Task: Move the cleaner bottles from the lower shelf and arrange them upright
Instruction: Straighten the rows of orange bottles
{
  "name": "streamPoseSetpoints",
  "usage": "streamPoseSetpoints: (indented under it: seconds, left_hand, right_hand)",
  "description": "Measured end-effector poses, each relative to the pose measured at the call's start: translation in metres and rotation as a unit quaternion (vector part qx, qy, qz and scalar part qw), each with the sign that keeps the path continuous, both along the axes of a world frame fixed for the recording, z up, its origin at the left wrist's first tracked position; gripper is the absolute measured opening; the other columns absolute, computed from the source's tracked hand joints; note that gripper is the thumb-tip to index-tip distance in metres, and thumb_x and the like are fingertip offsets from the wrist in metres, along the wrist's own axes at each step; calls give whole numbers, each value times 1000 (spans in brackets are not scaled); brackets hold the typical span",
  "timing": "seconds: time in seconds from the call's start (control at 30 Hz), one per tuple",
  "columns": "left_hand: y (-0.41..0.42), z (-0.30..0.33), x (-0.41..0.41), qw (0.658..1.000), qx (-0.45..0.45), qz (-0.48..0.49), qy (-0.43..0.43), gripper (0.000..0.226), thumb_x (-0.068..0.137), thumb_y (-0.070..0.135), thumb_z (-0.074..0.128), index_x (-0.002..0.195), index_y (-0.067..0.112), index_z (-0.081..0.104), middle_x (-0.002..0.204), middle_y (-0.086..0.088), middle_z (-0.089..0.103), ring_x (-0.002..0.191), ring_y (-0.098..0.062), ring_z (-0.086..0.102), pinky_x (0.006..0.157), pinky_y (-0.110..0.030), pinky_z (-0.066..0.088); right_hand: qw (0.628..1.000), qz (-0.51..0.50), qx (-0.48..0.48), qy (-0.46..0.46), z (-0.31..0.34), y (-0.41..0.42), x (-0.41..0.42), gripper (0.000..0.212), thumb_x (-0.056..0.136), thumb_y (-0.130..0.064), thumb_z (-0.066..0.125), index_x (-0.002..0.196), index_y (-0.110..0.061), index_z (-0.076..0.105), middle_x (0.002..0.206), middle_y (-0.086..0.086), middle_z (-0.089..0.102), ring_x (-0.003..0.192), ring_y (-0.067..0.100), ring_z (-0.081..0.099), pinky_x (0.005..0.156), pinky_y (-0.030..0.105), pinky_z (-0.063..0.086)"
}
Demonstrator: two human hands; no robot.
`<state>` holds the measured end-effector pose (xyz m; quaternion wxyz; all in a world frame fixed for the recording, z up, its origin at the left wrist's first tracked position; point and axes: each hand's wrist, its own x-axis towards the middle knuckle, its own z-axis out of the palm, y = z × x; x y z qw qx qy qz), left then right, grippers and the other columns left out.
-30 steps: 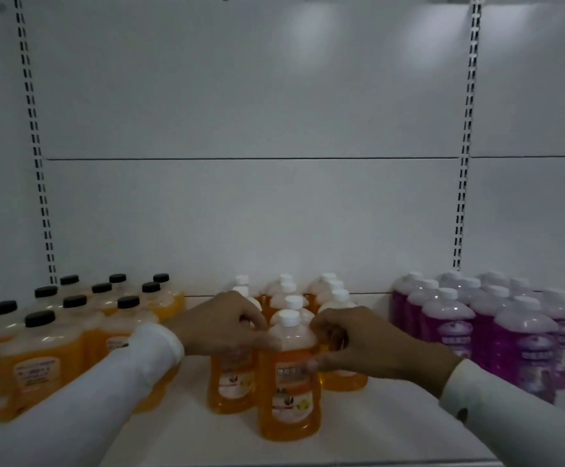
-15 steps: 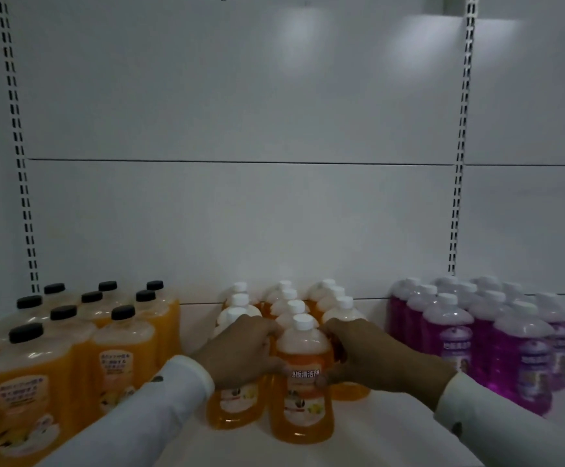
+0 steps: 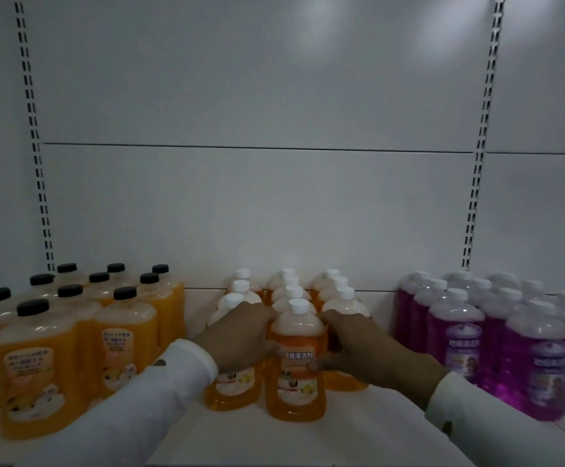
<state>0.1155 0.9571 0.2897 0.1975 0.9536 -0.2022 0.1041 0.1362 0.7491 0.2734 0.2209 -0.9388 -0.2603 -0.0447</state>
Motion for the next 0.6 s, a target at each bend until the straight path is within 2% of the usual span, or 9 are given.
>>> streamPoseSetpoints:
  seconds: [0.07,0.17,0.23,0.3,0.33,0.4,0.53,0.6]
  left_hand:
    - [-1,0,-3,1000,-10,-3,5,29,88,34,65,114,22,60,70,17,44,66,-3,46,71,-16,39]
    - [2,7,-9,1000,2,-9,11,26,85,39,67,105,25,60,70,14,48,65,-3,48,60,-13,35]
    - [9,19,-15,1000,-12,-9,-11,24,82,39,70,102,29,60,68,13,50,62,-1,50,56,-13,37]
    - [25,33,-18,997,-48,17,-57,29,80,38,72,105,24,64,68,10,54,61,-2,52,61,-18,48]
    - [36,37,-19,994,-59,40,-80,33,79,38,73,106,22,65,70,8,55,62,-4,52,66,-23,51]
    - [61,42,-18,991,-56,83,-90,38,75,42,75,106,21,66,74,6,56,66,-8,52,66,-26,49]
    - [89,27,-11,993,27,115,18,57,65,53,80,111,25,60,82,14,51,71,-4,51,58,-16,38]
    - [90,12,-2,995,31,88,25,49,67,50,80,105,25,61,77,16,48,67,-2,48,56,-14,34]
  right_hand:
    - [1000,8,5,-6,0,-1,-1,64,78,-47,73,132,-26,46,129,-7,57,114,12,56,100,32,49]
    - [1000,24,-1,-12,5,-5,-5,66,78,-53,70,134,-28,45,127,-9,58,113,10,56,99,30,49]
    - [998,19,6,-57,18,-8,-7,61,79,-57,67,129,-28,49,110,-11,63,96,4,61,83,20,51]
    - [993,3,21,-118,34,-7,-8,55,82,-59,61,126,-28,52,97,-12,63,84,1,60,70,14,47]
    - [990,4,21,-142,41,-3,-9,53,83,-59,59,126,-27,54,97,-12,62,83,1,59,70,14,47]
    - [985,20,13,-171,51,10,-9,50,85,-57,59,124,-26,57,99,-11,62,86,2,58,74,15,49]
    - [985,48,-30,-165,61,49,-7,52,83,-55,64,125,-26,58,108,-10,62,95,5,57,83,21,49]
    - [985,47,-68,-153,62,67,-2,50,82,-53,66,124,-26,60,113,-10,64,100,8,58,87,24,48]
